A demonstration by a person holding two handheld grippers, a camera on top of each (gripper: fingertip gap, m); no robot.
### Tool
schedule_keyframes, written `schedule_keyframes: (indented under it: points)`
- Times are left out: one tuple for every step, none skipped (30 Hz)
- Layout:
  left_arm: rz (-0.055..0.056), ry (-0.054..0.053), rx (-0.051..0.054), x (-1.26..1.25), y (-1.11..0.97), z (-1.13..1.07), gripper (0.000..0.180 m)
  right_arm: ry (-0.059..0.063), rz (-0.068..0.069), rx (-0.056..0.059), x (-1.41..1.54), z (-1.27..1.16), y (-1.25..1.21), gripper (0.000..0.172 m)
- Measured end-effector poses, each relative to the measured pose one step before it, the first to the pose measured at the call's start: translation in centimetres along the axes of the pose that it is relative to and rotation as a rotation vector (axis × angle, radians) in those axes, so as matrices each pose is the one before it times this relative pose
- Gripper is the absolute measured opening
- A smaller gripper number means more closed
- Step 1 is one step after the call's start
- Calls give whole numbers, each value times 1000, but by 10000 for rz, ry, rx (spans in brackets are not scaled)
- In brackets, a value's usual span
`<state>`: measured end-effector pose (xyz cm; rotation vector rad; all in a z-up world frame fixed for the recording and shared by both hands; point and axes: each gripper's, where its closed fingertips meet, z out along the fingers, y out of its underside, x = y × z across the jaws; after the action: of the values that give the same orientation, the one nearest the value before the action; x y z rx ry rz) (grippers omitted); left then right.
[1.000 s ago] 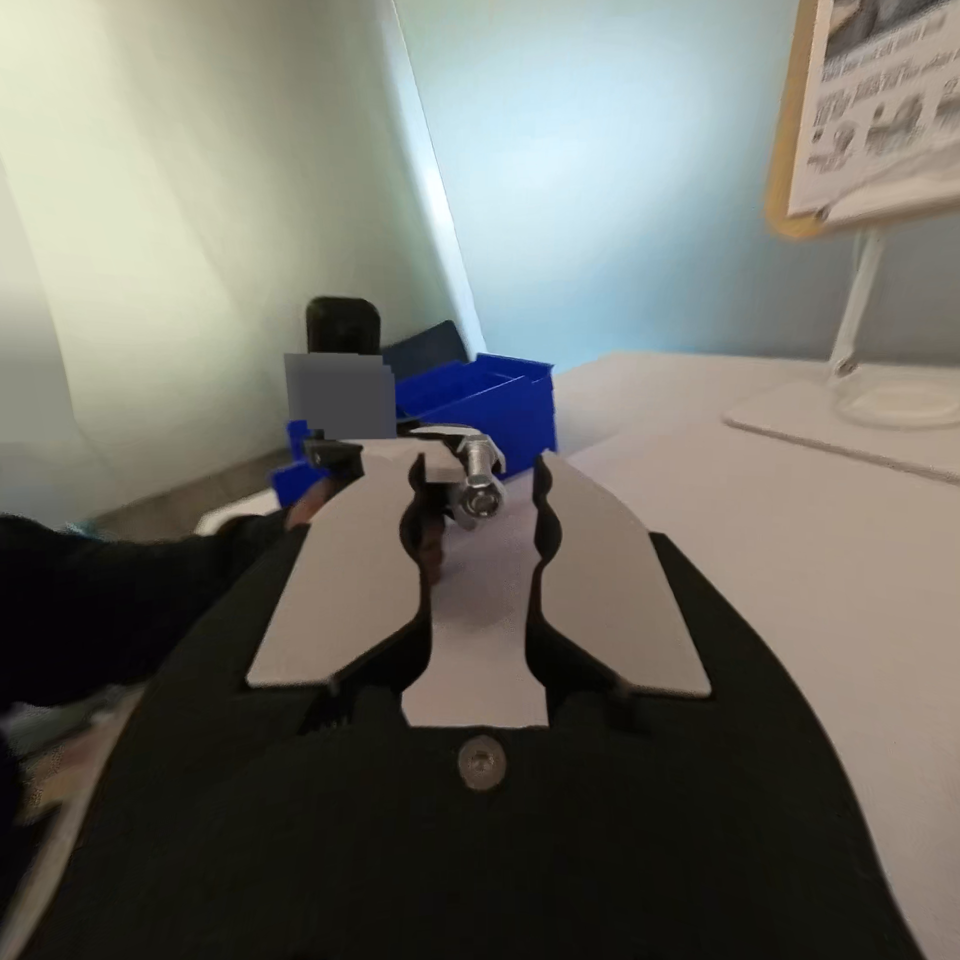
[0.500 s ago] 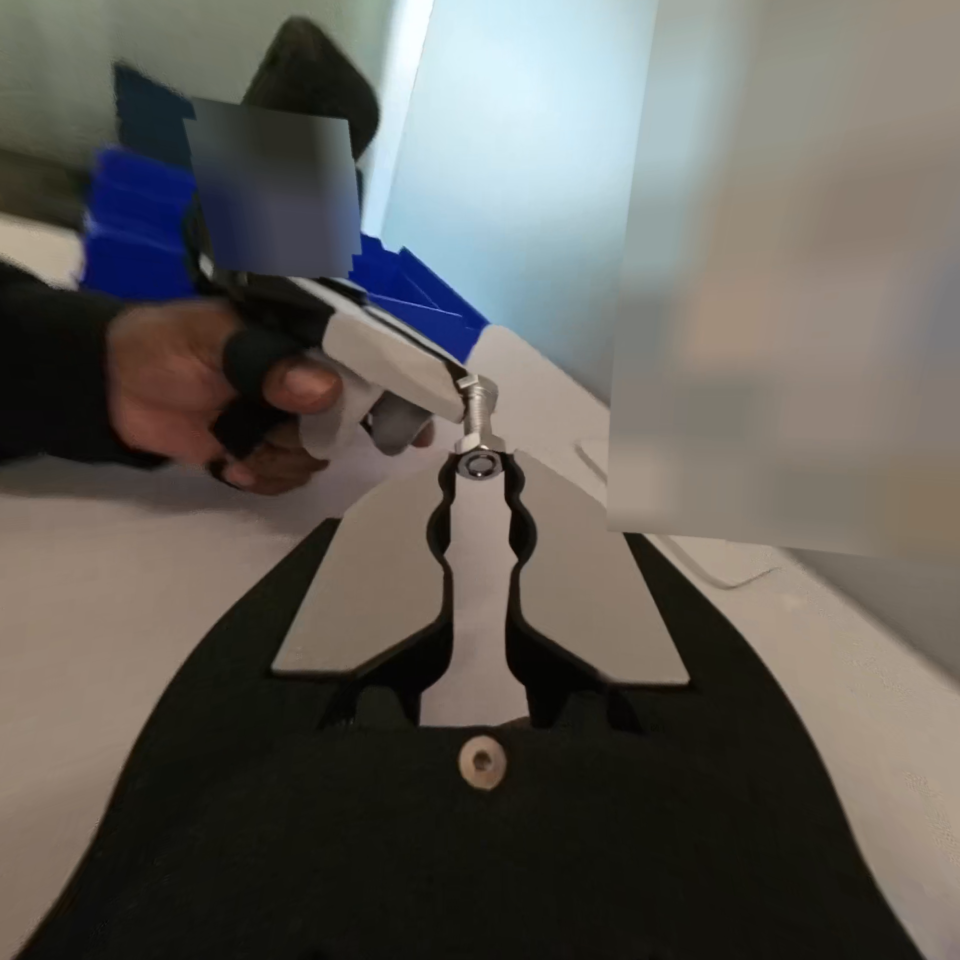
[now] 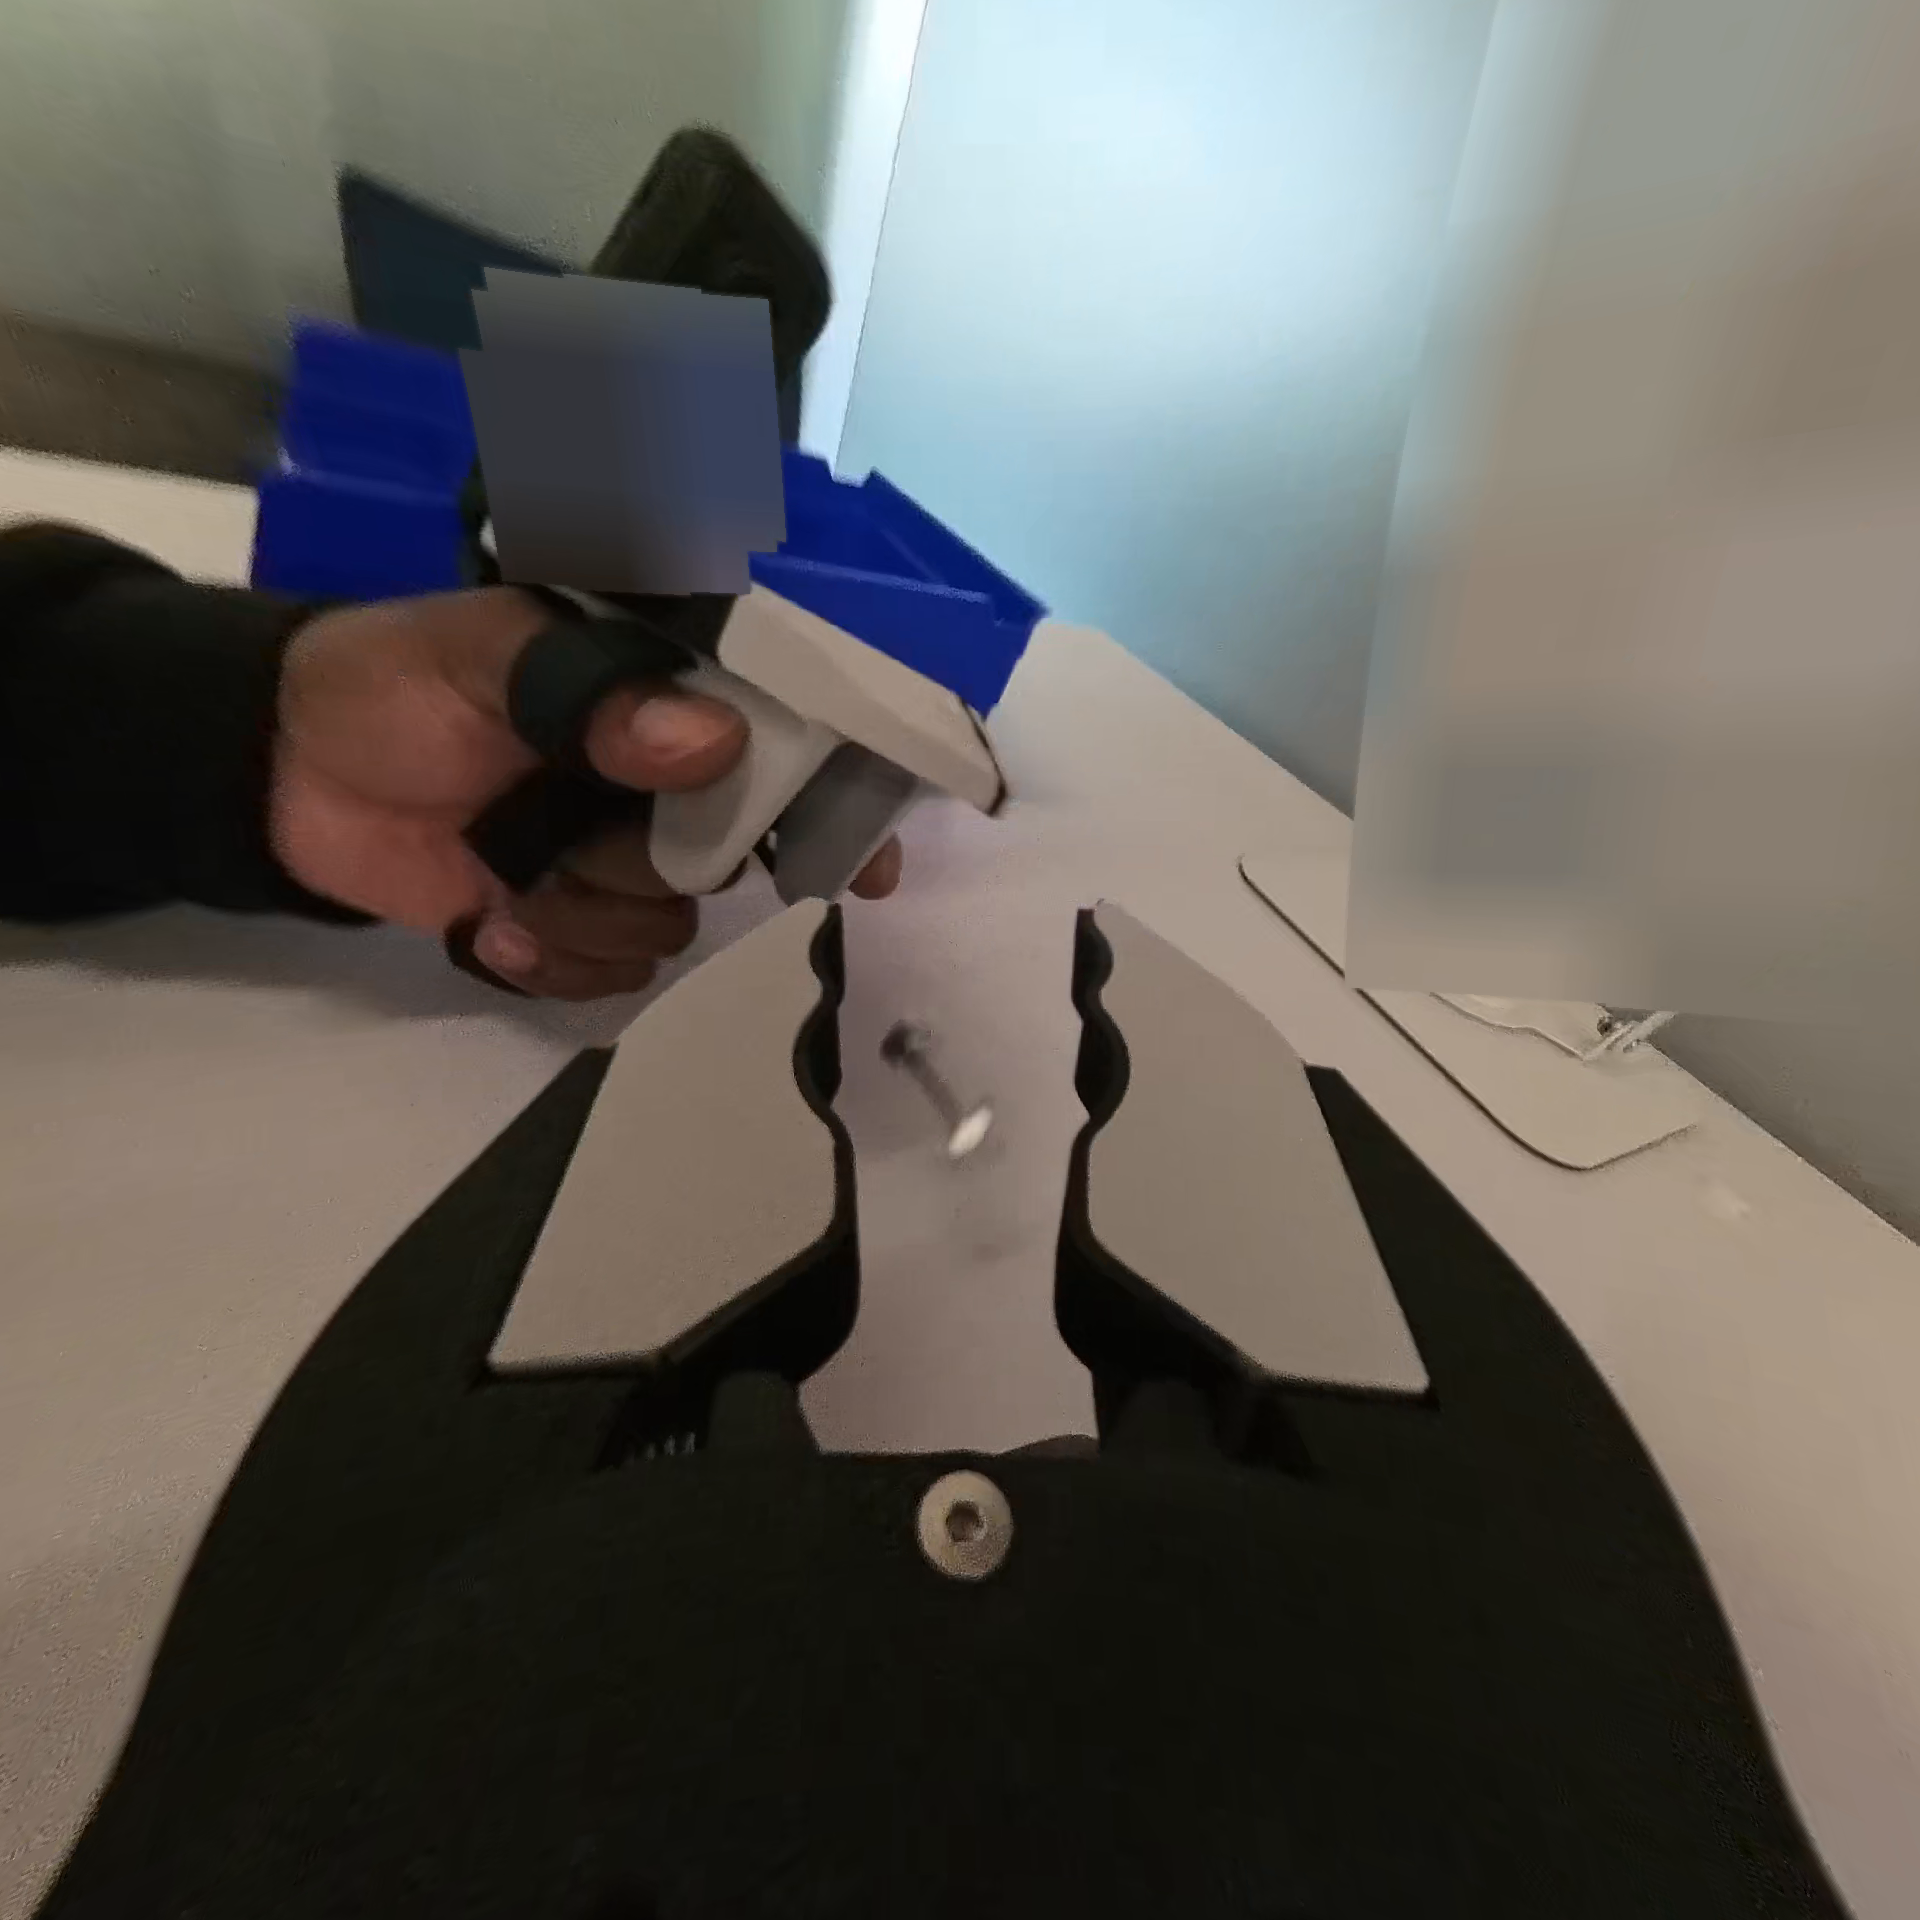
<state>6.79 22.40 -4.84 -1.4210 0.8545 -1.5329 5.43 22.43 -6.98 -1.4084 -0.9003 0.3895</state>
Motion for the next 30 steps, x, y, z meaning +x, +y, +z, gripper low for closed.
schedule_keyframes:
  points:
    - [-82, -212, -396, -488, 762, 139, 0, -5, -36, -245, -179, 232, 521, 42]
    - [78, -304, -374, -547, 661, 75, 0, -48, 31, -169, -87, 135, 389, 42]
    - [118, -296, -288, -480, 413, -9, 0, 25, 23, -131, 166, 20, 266, 42]
    - [172, -315, -109, -478, 51, -140, 0, 145, 20, -156, 519, -66, 264, 41]
    - [140, -331, -55, -534, -79, -217, 0, 140, 90, -231, 701, -100, 349, 41]
    - [123, -333, -67, -575, -69, -239, 0, 86, 211, -250, 786, -127, 416, 41]
    - [136, -367, -138, -641, 71, -219, 0, 103, 277, -214, 906, -150, 394, 40]
    - [162, -422, -169, -718, 164, -175, 0, 156, 303, -211, 1023, -159, 459, 39]
    - [210, -355, -153, -592, 207, -115, 0, 135, 325, -284, 1007, -92, 608, 39]
    - [206, -283, -212, -445, 311, -24, 0, 89, 295, -334, 920, -56, 704, 40]
    - [177, -283, -293, -432, 395, 35, 0, 131, 202, -216, 899, -98, 522, 41]
    - [186, -305, -250, -395, 327, 19, 0, 0, 156, -147, 619, -91, 394, 41]
    - [187, -394, -189, -487, 217, -43, 1, -196, 174, -208, 197, -4, 444, 40]
    - [148, -514, -284, -672, 330, -88, 3, -175, 172, -198, 26, 69, 408, 40]
    - [108, -527, -422, -720, 483, -111, 5, 17, 106, -82, 40, 126, 240, 40]
    - [99, -491, -517, -655, 565, -111, 8, 124, 3, -93, -35, 201, 234, 39]
    - [186, -298, -525, -339, 553, -72, 13, 136, -132, -169, -185, 270, 295, 38]
    - [220, -159, -589, -114, 682, 37, 17, 186, -260, -190, -209, 288, 289, 37]
    - [147, -141, -727, -79, 919, 143, 21, 264, -324, -160, -166, 253, 213, 36]
    - [95, -142, -571, -24, 778, 198, 24, 264, -344, -130, -143, 210, 179, 35]
    - [61, -35, -388, 171, 569, 182, 25, 231, -321, -147, -141, 181, 191, 33]
    - [59, 75, -302, 357, 412, 160, 25, 191, -258, -133, -87, 133, 150, 32]
    - [15, -65, -57, 192, 26, 63, 25, 131, -171, -68, -64, 60, 60, 32]
    - [124, -191, 29, 38, -137, -20, 24, 60, -83, -16, -62, 17, 3, 31]
    - [242, -279, -107, -31, 14, -99, 22, 0, -9, 19, -39, -5, -33, 31]
    - [217, -227, -150, -27, 80, 2, 22, -35, 49, 37, -47, 4, -37, 30]
    - [121, -107, -99, 74, 74, 121, 22, -45, 82, 32, -28, 27, -11, 30]
    - [86, -50, -156, 119, 211, 245, 22, -42, 65, -2, -18, 48, 43, 30]
    - [165, -34, -229, 112, 379, 387, 22, -7, 12, -23, -3, 28, 48, 30]
    - [228, -33, -209, 103, 408, 384, 20, -2, -11, 16, -13, -13, -15, 30]
